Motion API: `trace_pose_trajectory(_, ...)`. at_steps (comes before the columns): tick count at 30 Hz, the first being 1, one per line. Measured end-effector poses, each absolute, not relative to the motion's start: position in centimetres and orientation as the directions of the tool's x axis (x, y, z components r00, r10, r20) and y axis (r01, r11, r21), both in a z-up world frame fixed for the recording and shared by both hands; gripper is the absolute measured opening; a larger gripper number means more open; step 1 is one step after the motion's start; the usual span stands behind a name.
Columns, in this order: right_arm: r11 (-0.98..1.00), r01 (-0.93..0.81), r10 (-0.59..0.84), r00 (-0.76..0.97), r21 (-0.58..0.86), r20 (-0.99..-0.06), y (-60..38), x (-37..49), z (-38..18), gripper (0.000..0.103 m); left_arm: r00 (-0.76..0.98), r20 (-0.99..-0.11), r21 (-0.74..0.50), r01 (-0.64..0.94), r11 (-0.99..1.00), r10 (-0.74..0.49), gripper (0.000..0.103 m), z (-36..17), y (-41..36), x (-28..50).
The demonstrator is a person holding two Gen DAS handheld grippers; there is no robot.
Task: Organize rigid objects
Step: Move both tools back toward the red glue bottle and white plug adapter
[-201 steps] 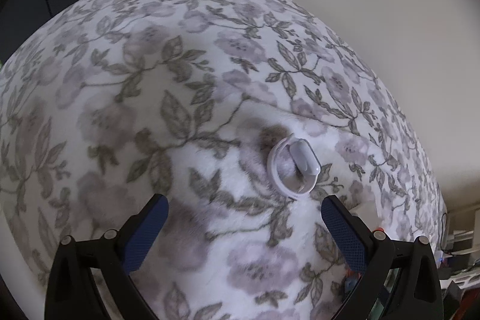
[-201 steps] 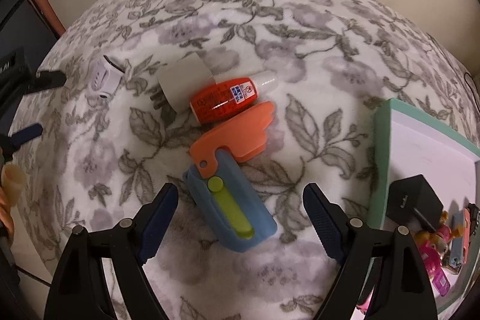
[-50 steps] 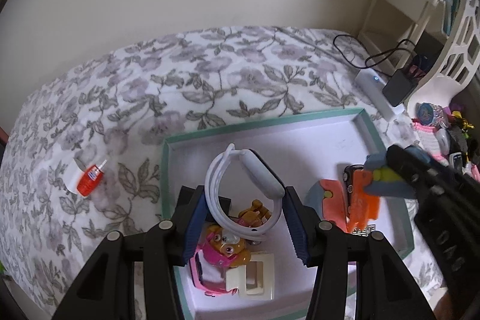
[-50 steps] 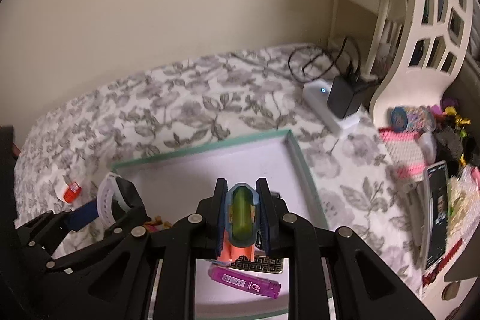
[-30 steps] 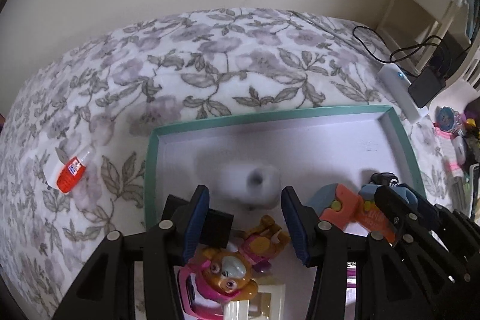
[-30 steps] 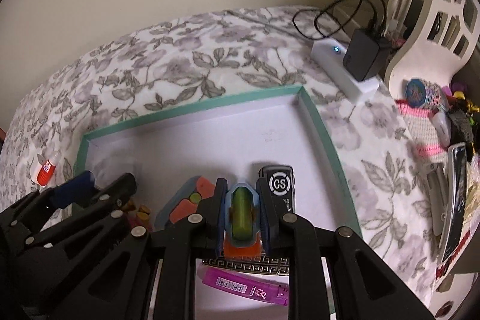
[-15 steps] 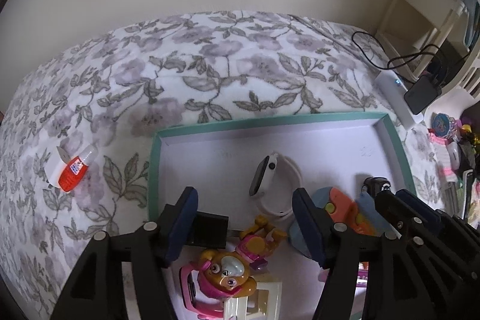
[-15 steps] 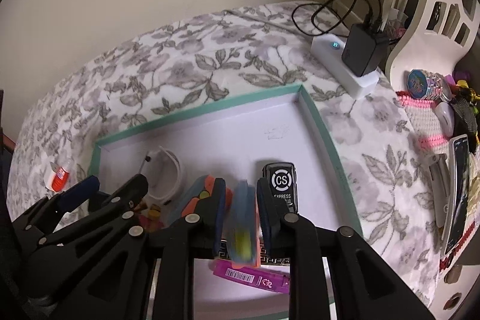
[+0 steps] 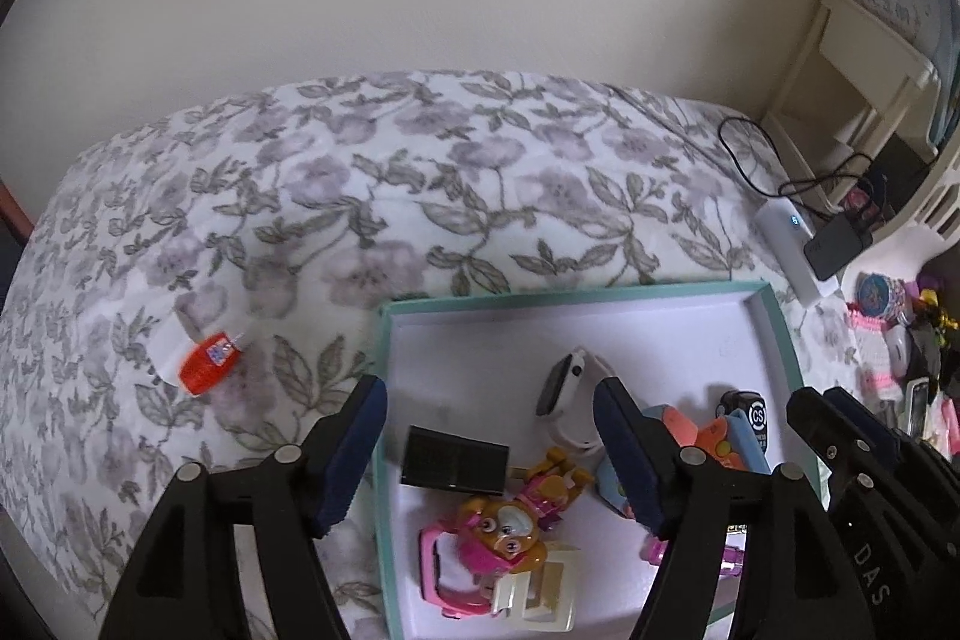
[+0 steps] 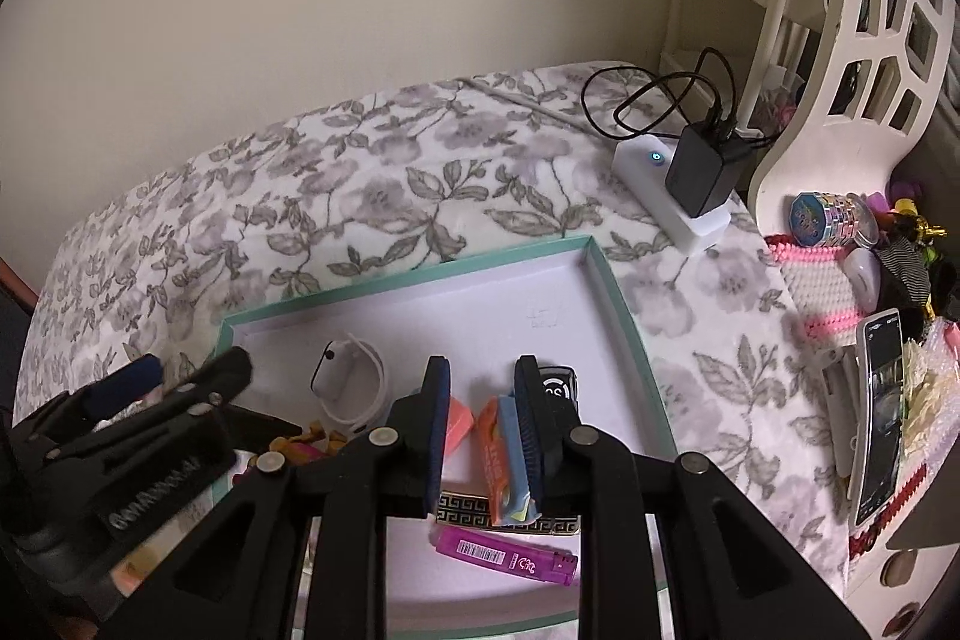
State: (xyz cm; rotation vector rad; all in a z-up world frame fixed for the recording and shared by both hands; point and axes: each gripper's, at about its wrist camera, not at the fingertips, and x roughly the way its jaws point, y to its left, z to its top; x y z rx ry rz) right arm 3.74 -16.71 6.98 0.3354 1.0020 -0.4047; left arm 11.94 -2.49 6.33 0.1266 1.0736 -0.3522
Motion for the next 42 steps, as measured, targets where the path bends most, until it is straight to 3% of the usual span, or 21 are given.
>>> trace_pose_trajectory(2,0.874,0.479,-0.177,0.472,0.082,-0.864,-16.8,3.7,6.9,0.025,0.437,-0.874,-0.067,0.328,0.942,-0.214,0.079,6.7,-2.0,12.1)
trace_pose_trajectory(6,0.868,0.490,-0.177,0.462,0.084,-0.869,-17.0,3.8,6.4,0.056,0.448,-0.871,-0.063,0.305,0.950,-0.201,0.086,6.9,-1.1,12.4)
trace_pose_trajectory(11,0.864,0.497,-0.180,0.452,0.079,-0.874,-17.2,3.9,5.7,0.075,0.448,-0.875,-0.059,0.275,0.960,-0.182,0.100,6.6,-0.1,12.8)
trace_pose_trajectory(15,0.870,0.488,-0.187,0.448,0.064,-0.874,-17.0,4.0,5.3,0.082,0.451,-0.877,-0.055,0.252,0.966,-0.168,0.103,6.4,0.5,13.0)
trace_pose_trajectory(17,0.872,0.487,-0.192,0.449,0.058,-0.873,-16.9,4.0,5.3,0.091,0.456,-0.875,-0.054,0.237,0.970,-0.160,0.103,6.4,0.9,13.1)
trace_pose_trajectory(35,0.871,0.488,-0.192,0.459,0.065,-0.867,-16.5,4.2,5.4,0.093,0.460,-0.879,-0.048,0.173,0.984,-0.124,0.103,6.1,4.0,14.3)
trace_pose_trajectory(42,0.910,0.408,-0.149,0.480,0.070,-0.864,-12.3,5.8,5.6,0.093,0.449,-0.893,-0.007,0.042,0.999,-0.025,0.103,5.5,10.1,15.3)
